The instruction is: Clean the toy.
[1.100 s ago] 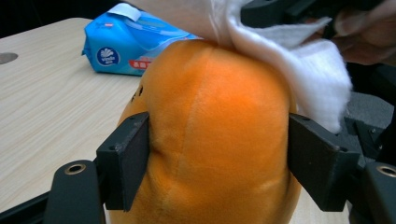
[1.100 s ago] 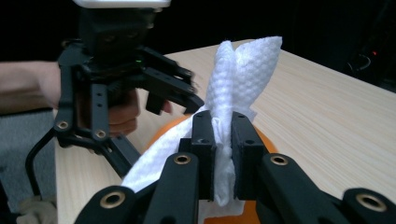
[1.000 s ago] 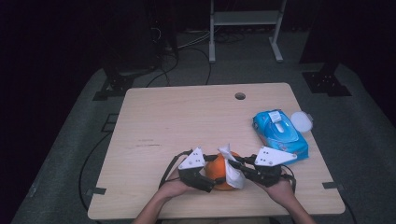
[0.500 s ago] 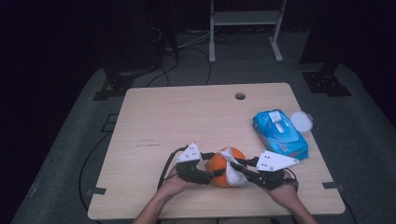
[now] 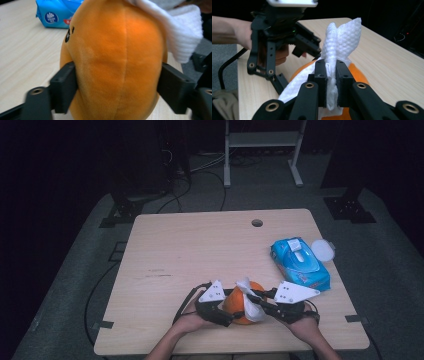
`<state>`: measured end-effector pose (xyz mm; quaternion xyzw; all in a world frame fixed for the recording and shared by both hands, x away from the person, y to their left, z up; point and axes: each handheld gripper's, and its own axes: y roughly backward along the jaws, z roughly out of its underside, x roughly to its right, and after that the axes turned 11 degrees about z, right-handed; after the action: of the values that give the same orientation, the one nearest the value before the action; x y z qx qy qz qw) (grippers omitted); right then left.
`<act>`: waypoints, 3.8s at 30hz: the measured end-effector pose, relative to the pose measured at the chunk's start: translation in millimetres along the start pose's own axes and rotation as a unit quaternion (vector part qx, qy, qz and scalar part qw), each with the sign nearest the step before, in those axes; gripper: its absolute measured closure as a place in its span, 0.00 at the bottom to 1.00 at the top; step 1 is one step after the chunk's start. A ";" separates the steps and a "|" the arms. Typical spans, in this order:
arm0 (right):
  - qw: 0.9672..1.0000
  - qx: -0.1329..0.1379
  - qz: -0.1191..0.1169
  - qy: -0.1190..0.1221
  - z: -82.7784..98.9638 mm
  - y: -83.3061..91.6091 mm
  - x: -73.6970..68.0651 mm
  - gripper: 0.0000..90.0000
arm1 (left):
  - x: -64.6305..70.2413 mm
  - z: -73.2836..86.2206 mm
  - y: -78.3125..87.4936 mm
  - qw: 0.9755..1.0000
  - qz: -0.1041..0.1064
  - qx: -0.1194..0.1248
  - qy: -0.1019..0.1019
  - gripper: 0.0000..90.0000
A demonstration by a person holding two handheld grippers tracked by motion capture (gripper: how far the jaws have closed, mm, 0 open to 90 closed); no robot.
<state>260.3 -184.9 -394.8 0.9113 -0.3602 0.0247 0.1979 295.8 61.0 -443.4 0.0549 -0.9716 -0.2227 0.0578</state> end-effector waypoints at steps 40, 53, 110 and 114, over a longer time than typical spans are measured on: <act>1.000 0.015 -0.014 -0.016 -7.7 2.0 4.3 0.90 | 6.9 -21.2 16.5 0.998 -0.044 0.003 -0.038 0.44; 1.000 0.005 -0.016 -0.019 -3.4 -6.5 0.1 0.90 | 6.0 -19.1 16.5 0.999 -0.038 0.001 -0.035 0.42; 0.999 -0.034 -0.002 -0.040 20.1 -21.0 11.3 0.90 | -3.6 -7.5 16.1 0.999 -0.029 0.006 -0.026 0.29; 0.998 -0.026 0.003 -0.048 15.6 -18.2 8.3 0.90 | -0.7 -6.9 9.6 0.999 -0.040 0.008 -0.024 0.34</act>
<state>277.0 -184.2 -413.8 0.9050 -0.3725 -0.0282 0.2036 296.7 66.7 -433.1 0.0892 -0.9714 -0.2187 0.0255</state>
